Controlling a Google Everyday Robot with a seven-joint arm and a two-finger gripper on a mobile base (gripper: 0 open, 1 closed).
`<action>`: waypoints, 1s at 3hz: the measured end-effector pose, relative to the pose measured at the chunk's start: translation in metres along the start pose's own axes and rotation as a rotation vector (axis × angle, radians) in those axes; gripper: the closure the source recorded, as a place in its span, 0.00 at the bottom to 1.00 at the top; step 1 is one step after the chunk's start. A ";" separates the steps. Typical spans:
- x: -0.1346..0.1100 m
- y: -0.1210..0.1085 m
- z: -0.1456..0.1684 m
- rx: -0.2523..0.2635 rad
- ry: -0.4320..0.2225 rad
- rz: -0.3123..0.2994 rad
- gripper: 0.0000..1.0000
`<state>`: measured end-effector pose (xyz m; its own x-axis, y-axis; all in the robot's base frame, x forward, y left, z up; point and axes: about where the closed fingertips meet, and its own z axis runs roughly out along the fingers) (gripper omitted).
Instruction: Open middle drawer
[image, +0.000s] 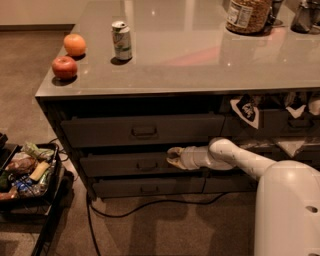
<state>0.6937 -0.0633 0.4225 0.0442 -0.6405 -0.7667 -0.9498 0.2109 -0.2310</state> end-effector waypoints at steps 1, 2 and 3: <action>-0.003 -0.006 -0.003 0.000 0.000 0.000 0.81; -0.004 -0.011 -0.004 0.000 0.000 0.000 0.58; -0.002 -0.007 -0.003 0.007 -0.001 -0.026 0.35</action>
Offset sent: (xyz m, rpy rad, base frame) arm -0.0855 -0.0044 -0.0609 -0.0907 -0.0306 0.1342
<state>0.6993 -0.0656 0.4268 0.0688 -0.6447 -0.7613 -0.9460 0.2001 -0.2550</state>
